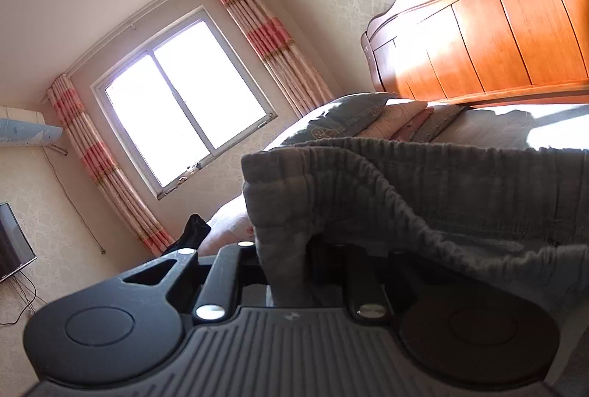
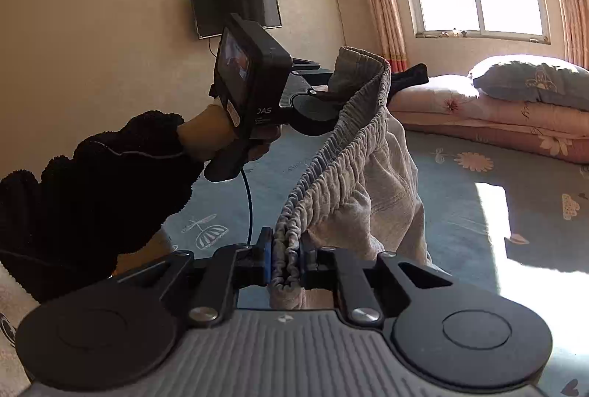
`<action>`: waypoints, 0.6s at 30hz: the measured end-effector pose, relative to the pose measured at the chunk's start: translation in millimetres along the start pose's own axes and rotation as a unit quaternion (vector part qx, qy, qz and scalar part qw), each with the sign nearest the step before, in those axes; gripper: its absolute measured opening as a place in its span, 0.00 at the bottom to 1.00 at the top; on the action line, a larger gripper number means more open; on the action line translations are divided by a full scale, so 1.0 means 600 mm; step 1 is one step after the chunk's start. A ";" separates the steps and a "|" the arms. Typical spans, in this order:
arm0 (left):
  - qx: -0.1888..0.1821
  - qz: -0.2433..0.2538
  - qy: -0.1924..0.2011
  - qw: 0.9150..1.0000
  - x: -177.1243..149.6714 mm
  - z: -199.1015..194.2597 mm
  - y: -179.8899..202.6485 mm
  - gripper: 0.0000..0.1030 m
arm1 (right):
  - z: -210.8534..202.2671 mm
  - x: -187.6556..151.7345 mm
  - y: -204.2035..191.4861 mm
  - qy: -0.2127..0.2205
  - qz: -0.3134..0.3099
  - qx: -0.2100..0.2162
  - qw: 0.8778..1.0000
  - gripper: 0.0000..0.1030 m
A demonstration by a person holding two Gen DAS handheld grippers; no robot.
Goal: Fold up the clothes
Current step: 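Raise the sweatpants with both grippers, holding waistband and cuff apart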
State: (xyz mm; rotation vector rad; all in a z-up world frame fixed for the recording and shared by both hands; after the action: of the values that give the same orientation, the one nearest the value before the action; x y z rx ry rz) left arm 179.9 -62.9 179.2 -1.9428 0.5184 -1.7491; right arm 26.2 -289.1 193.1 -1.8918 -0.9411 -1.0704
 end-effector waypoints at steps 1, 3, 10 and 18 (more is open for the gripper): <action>0.013 -0.005 0.004 1.000 0.009 -0.001 -0.019 0.17 | 0.004 0.022 -0.005 0.002 -0.011 -0.002 1.000 0.15; 0.041 -0.014 0.013 0.999 0.031 -0.002 -0.059 0.17 | 0.008 0.067 -0.015 0.007 -0.029 -0.008 1.000 0.15; 0.105 -0.036 0.035 0.993 0.112 0.005 -0.155 0.16 | 0.007 0.217 -0.053 -0.028 -0.099 -0.079 0.992 0.15; 0.146 -0.122 0.076 0.979 0.159 0.012 -0.228 0.17 | -0.016 0.326 -0.121 -0.014 -0.171 -0.173 0.970 0.15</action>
State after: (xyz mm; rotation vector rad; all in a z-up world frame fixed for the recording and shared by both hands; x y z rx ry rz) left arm 193.5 -5.0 335.2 -1.7323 0.0638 -2.0080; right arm 34.7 -220.4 390.3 -2.0730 -1.1890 -1.4953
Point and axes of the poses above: each gripper's, at about its wrist camera, not at the fingertips, and z roughly the way its jaws point, y to its right, x to its top, the point moved 1 cm from there along z, roughly the way its jaws point, and after that the axes turned 10 degrees about x, right-handed, at the moved point
